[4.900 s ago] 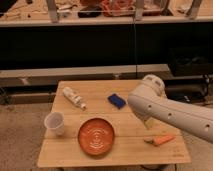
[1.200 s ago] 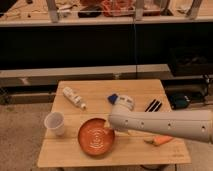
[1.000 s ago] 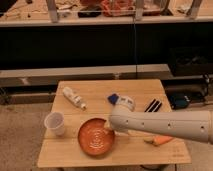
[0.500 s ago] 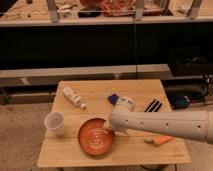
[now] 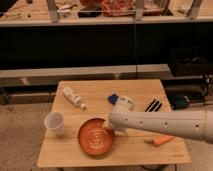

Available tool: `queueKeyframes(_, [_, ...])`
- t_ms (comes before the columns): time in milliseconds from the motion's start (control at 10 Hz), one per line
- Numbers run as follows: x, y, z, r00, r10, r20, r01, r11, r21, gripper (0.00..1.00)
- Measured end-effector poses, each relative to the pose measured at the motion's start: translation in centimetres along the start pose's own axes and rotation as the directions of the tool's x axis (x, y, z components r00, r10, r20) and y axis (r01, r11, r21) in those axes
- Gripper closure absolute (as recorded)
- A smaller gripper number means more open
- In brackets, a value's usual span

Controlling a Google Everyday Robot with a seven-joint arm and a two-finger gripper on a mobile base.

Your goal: Pick up the ceramic bowl

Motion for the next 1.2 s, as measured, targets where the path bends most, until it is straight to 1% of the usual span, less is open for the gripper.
queueKeyframes(1200, [0.53, -0.71, 0.48, 1.0, -0.002, 0.012, 0.001, 1.0, 0.008, 0.2])
